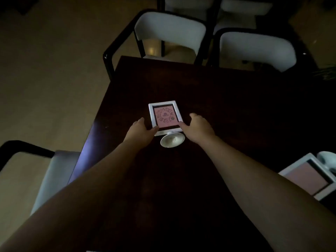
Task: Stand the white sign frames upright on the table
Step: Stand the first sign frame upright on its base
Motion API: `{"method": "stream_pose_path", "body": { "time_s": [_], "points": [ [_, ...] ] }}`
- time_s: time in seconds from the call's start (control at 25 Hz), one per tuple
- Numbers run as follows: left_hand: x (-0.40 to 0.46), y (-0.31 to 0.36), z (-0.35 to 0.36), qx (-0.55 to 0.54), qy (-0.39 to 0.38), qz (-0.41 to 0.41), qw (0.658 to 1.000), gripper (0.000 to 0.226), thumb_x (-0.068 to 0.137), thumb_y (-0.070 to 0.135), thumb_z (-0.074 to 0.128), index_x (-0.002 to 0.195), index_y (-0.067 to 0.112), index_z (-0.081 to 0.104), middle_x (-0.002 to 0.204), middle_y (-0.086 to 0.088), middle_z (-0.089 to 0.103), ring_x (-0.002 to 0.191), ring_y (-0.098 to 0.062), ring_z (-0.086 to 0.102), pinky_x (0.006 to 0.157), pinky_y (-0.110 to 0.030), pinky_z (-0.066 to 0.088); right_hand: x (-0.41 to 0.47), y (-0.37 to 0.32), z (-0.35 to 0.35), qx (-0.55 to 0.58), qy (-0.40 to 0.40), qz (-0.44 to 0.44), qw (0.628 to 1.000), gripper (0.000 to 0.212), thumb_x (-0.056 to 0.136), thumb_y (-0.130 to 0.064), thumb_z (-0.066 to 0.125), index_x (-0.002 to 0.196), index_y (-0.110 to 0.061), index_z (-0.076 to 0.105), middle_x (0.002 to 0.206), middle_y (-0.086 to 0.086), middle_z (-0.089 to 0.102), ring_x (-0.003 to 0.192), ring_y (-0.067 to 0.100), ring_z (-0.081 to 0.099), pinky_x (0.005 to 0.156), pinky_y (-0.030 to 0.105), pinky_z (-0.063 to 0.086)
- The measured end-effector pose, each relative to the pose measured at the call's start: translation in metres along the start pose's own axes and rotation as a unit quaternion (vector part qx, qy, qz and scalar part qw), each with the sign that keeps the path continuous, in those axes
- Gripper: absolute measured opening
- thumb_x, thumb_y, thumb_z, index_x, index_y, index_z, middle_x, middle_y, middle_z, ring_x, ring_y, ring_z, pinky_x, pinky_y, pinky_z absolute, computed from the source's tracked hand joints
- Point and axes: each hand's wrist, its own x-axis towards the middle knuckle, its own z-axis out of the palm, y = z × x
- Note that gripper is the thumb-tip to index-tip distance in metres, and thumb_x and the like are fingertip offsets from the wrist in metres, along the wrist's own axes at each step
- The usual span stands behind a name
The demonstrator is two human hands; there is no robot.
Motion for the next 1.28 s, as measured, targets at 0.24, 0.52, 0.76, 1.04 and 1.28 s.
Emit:
{"method": "stream_pose_path", "body": {
  "time_s": [0.24, 0.52, 0.76, 1.04, 1.28],
  "points": [
    [0.017, 0.003, 0.018, -0.242, -0.077, -0.064, 0.965, 0.031, 0.096, 0.005, 0.058, 0.127, 0.006, 0.064, 0.120, -0.014, 0.070, 0.091, -0.025, 0.071, 0.079, -0.039, 0.061, 0.021, 0.001, 0.011, 0.271, -0.098, 0.136, 0.948, 0.018, 0.095, -0.015, 0.055, 0.108, -0.007, 0.066, 0.096, 0.010, 0.067, 0.082, 0.025, 0.067, 0.064, 0.038, 0.057],
    [0.013, 0.014, -0.008, -0.311, -0.070, 0.003, 0.948, 0.039, 0.095, 0.001, 0.064, 0.132, 0.009, 0.057, 0.116, -0.008, 0.069, 0.101, -0.023, 0.070, 0.075, -0.031, 0.062, 0.009, 0.003, 0.007, 0.358, -0.080, 0.130, 0.921, 0.032, 0.097, -0.011, 0.057, 0.128, -0.006, 0.058, 0.099, 0.007, 0.065, 0.085, 0.019, 0.068, 0.069, 0.034, 0.058],
    [0.005, 0.010, -0.020, -0.249, -0.033, 0.086, 0.964, 0.026, 0.092, 0.005, 0.068, 0.104, 0.027, 0.060, 0.105, 0.000, 0.073, 0.097, -0.017, 0.072, 0.081, -0.040, 0.061, -0.015, 0.003, 0.007, 0.358, -0.023, 0.065, 0.931, 0.009, 0.095, -0.009, 0.060, 0.102, -0.011, 0.063, 0.098, 0.011, 0.071, 0.086, 0.027, 0.072, 0.075, 0.042, 0.060],
    [-0.015, -0.018, -0.008, -0.215, 0.004, 0.132, 0.967, 0.031, 0.090, 0.008, 0.068, 0.091, 0.038, 0.060, 0.092, 0.015, 0.074, 0.088, 0.000, 0.070, 0.074, -0.026, 0.052, -0.047, 0.011, 0.034, 0.360, 0.021, 0.045, 0.932, 0.017, 0.090, -0.009, 0.067, 0.087, -0.026, 0.063, 0.089, 0.004, 0.071, 0.084, 0.023, 0.071, 0.082, 0.051, 0.058],
    [-0.027, -0.035, -0.001, -0.243, 0.011, 0.115, 0.963, 0.026, 0.090, 0.008, 0.071, 0.096, 0.031, 0.061, 0.103, 0.007, 0.074, 0.098, -0.008, 0.070, 0.090, -0.040, 0.058, -0.060, 0.011, 0.049, 0.373, 0.048, 0.028, 0.926, 0.011, 0.090, -0.012, 0.067, 0.096, -0.021, 0.066, 0.099, 0.005, 0.070, 0.091, 0.020, 0.068, 0.085, 0.051, 0.056]
  ]
}}
